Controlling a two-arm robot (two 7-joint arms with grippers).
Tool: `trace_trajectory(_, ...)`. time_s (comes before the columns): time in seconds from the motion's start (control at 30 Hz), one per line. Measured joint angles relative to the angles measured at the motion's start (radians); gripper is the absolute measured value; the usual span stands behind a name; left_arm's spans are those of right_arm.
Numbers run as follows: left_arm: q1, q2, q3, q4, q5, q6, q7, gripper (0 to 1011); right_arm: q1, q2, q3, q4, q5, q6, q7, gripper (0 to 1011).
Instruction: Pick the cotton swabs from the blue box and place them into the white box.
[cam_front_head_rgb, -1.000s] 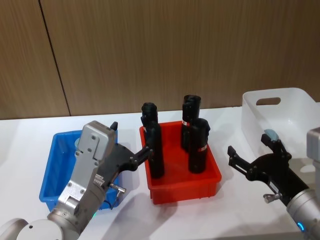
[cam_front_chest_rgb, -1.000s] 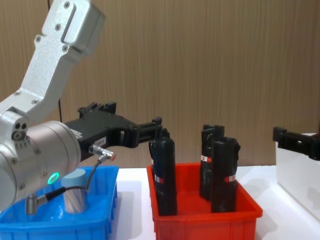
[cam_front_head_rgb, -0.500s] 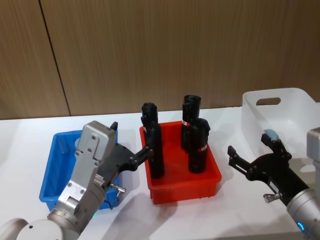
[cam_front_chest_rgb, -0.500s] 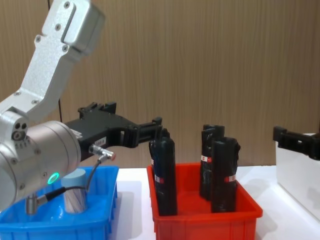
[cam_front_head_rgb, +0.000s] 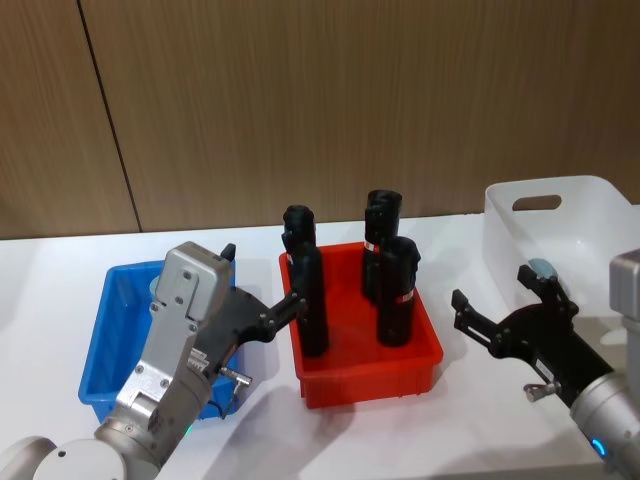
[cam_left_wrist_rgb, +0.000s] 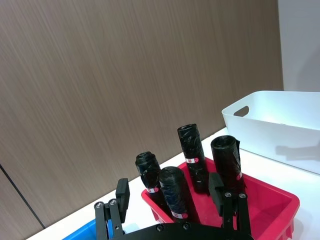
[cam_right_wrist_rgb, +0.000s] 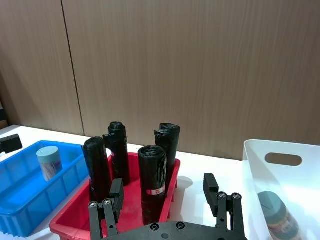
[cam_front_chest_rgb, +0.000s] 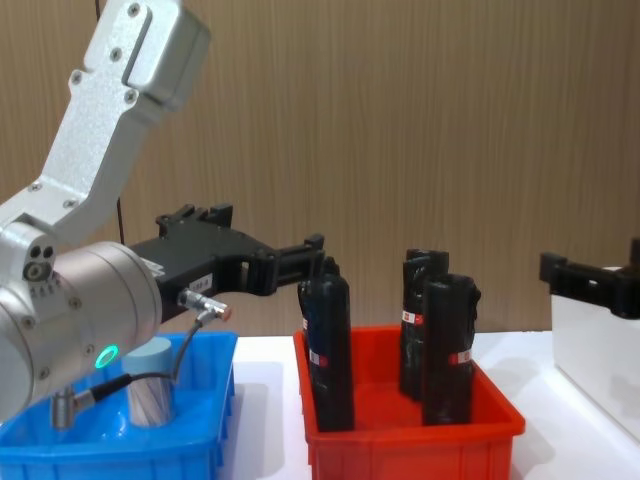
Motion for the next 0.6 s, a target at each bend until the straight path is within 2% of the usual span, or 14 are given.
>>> trace_trajectory(0.27,0.000,0.000,0.000,0.000,0.000,0.000,0.000,1000,0.057,-0.015,0.005,0.069,0.008,0.001,0.062,1001)
trace_trajectory(0.6,0.000,0.000,0.000,0.000,0.000,0.000,0.000,1000,0.177,-0.044,0.013,0.220,0.018,-0.010,0.183,1001)
